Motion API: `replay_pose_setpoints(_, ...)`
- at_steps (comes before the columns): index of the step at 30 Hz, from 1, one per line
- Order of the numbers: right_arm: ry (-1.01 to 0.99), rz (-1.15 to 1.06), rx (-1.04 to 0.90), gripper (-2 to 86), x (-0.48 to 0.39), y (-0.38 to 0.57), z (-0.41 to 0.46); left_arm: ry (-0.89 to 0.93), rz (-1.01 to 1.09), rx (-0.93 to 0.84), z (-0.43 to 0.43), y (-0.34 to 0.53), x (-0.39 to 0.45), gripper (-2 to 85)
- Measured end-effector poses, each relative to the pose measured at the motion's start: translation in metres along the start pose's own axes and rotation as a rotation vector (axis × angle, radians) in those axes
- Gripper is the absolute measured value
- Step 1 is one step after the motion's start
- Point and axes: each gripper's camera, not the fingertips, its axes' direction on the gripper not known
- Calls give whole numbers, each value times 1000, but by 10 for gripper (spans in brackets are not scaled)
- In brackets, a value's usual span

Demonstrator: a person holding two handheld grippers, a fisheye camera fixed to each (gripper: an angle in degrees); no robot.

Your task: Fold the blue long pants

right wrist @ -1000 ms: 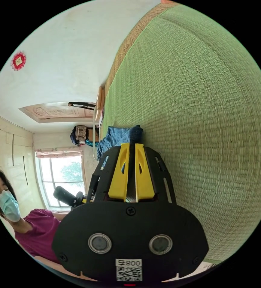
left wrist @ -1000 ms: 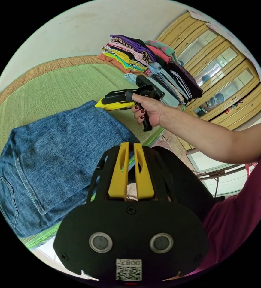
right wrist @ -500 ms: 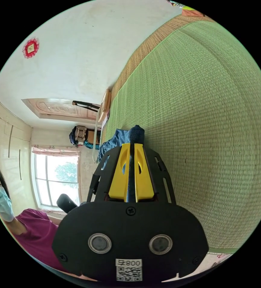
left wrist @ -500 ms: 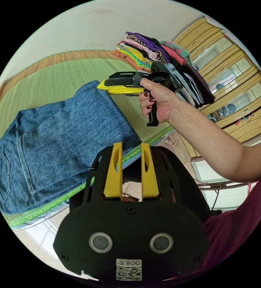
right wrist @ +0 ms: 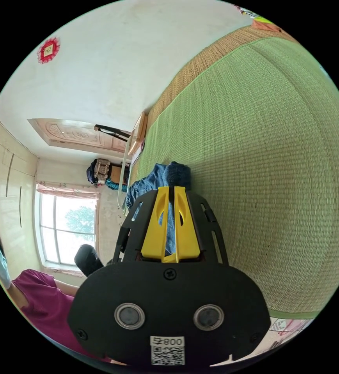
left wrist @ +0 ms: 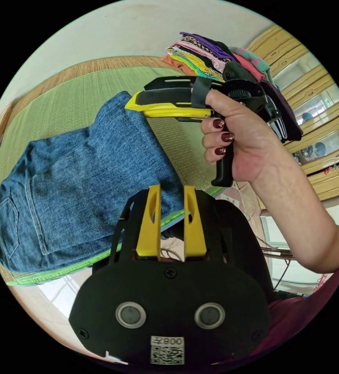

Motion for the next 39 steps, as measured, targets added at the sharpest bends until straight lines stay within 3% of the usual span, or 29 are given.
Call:
replay_pose_setpoints(12,23,67,86,19,11,2,-129,160,165,-6,16,20,-50,26)
replay_pose_setpoints(21,13,137,264,18,-12,37,-263,445,291,25,29,47,-103,26)
replay_pose_setpoints(29,-161,6,250,21,-125,10,-272,579,259,164,-35,129,-263,25)
replay_pose_setpoints(39,-276,-113,112,24,-294,-70,-185,628,69,333,-104,261,-521,24)
